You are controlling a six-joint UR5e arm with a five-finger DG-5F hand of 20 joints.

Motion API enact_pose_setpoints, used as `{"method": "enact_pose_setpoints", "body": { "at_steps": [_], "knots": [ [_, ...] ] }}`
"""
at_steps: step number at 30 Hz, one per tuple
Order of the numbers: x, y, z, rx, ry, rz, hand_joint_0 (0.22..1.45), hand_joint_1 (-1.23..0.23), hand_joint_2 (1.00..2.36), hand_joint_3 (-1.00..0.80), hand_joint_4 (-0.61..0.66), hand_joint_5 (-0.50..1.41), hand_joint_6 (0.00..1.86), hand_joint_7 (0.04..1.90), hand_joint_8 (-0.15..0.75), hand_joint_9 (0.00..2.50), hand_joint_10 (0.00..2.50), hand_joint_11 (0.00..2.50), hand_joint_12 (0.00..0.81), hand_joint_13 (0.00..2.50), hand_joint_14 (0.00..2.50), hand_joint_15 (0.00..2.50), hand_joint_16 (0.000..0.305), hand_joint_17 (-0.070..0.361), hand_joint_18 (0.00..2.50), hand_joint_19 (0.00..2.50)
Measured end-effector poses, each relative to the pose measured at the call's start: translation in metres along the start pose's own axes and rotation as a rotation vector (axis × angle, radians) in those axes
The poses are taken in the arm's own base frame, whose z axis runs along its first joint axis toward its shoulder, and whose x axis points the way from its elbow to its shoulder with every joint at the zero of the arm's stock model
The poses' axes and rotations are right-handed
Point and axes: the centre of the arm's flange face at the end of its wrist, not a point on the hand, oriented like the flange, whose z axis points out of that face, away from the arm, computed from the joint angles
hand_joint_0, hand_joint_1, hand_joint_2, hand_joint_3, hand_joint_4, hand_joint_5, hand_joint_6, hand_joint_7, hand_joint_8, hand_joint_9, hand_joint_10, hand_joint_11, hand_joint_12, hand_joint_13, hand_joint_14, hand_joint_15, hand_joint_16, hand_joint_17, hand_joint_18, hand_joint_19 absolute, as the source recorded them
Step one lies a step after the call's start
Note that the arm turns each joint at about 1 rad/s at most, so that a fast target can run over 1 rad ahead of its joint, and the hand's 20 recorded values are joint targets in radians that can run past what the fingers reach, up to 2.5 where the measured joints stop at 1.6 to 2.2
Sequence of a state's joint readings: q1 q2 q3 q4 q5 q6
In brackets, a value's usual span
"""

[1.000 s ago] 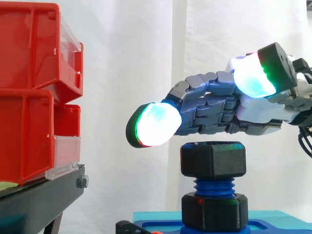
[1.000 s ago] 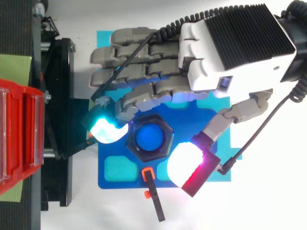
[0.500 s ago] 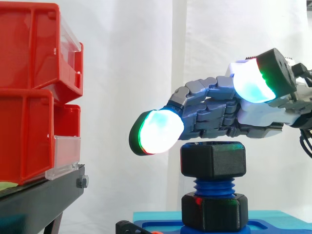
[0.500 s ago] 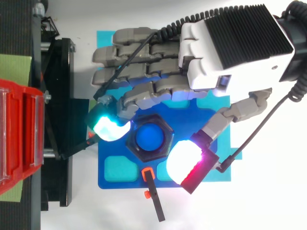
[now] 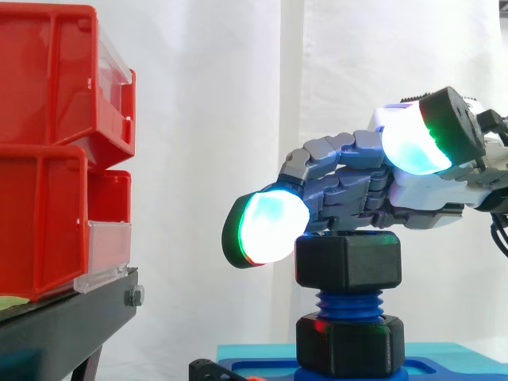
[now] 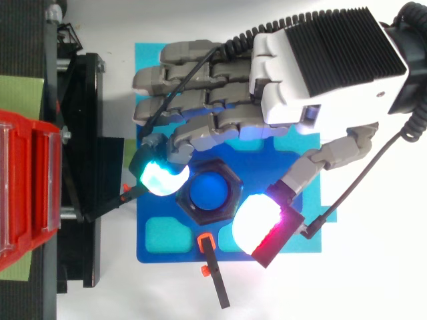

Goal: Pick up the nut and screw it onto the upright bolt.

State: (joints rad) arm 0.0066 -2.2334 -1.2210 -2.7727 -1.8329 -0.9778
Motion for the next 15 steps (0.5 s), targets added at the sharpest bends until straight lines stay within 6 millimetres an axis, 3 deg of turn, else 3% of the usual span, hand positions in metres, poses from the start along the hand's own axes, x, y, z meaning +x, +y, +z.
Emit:
{"method": "enact_pose_setpoints", "body": {
  "at_steps": [15],
  "knots": [
    [-0.0042, -0.0044, -0.0015, 0.001, -0.013, -0.005, 0.46, -0.30, 1.00, -0.50, 0.12, -0.11, 0.50, 1.34, 0.236, 0.42, 0.00, 0.00, 0.324, 0.24, 0.00, 0.00, 0.036, 0.082, 0.00, 0.00]
  ]
}}
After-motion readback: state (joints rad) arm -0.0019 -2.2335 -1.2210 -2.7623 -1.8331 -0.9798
